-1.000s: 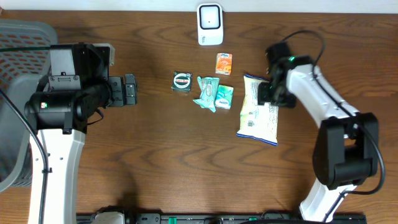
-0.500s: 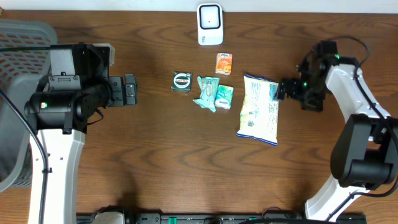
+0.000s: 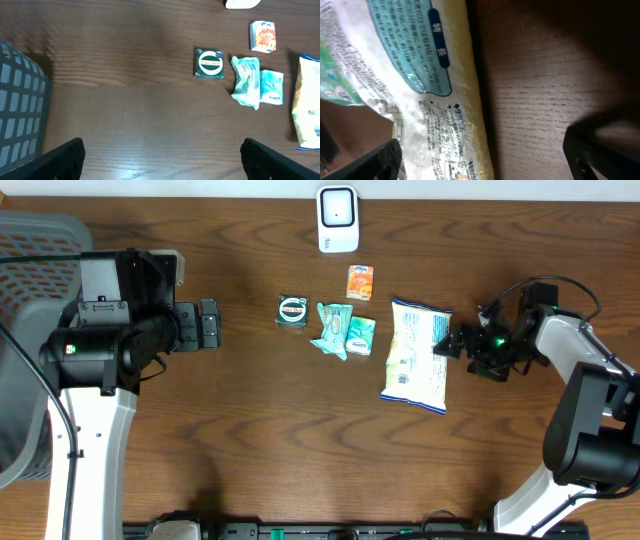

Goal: Scan the item barcode

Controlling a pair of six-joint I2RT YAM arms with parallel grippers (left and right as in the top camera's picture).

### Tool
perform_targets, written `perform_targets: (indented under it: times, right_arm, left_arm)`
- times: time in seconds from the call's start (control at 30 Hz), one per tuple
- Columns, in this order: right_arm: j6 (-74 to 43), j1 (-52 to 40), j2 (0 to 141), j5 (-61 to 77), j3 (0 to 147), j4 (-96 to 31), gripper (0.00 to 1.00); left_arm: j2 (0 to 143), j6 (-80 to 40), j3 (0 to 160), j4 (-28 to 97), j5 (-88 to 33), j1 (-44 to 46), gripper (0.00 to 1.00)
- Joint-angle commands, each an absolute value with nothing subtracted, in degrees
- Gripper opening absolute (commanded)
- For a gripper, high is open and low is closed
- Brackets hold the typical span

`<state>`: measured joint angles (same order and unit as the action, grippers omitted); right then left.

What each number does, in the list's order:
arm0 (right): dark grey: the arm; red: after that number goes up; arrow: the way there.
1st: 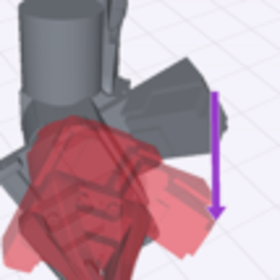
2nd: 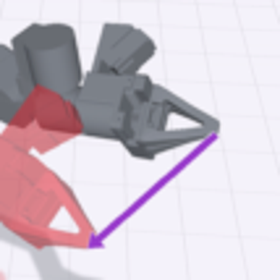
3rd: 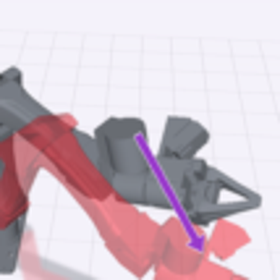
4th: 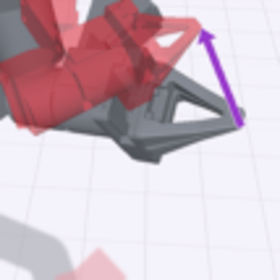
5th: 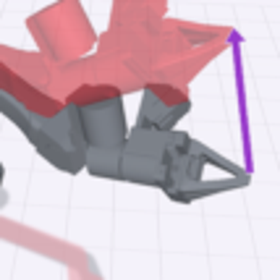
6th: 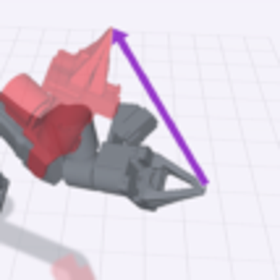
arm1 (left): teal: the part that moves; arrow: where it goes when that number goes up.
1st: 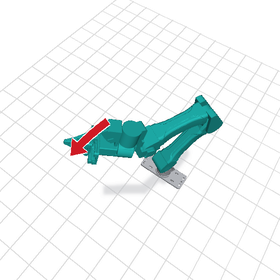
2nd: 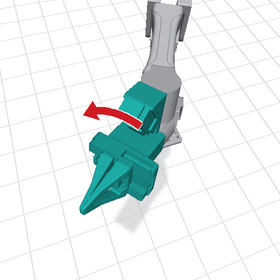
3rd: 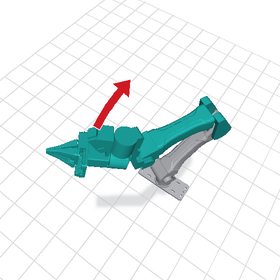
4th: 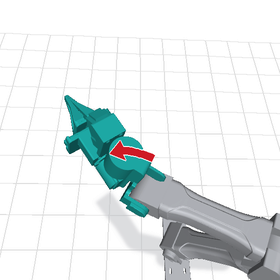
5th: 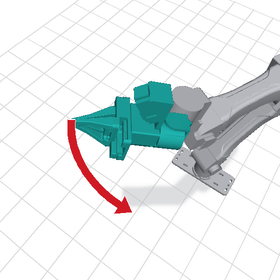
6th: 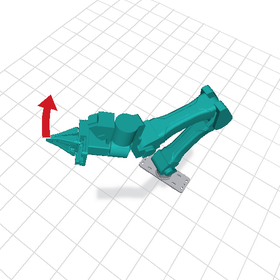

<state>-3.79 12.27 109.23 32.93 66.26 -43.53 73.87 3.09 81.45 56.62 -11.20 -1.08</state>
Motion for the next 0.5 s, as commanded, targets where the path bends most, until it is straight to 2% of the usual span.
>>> perform_targets:
  times: [0.0,0.47]
  right_arm:
    - [-1.02,13.43,109.82,35.31,64.01,-42.09,0.99]
    - [3.55,15.68,114.80,49.30,63.94,-41.30,0.99]
  left_arm:
    - [74.00,3.84,81.87,56.75,-10.85,-1.39,0.98]
    - [74.00,3.84,81.87,56.75,-10.85,-1.39,0.98]
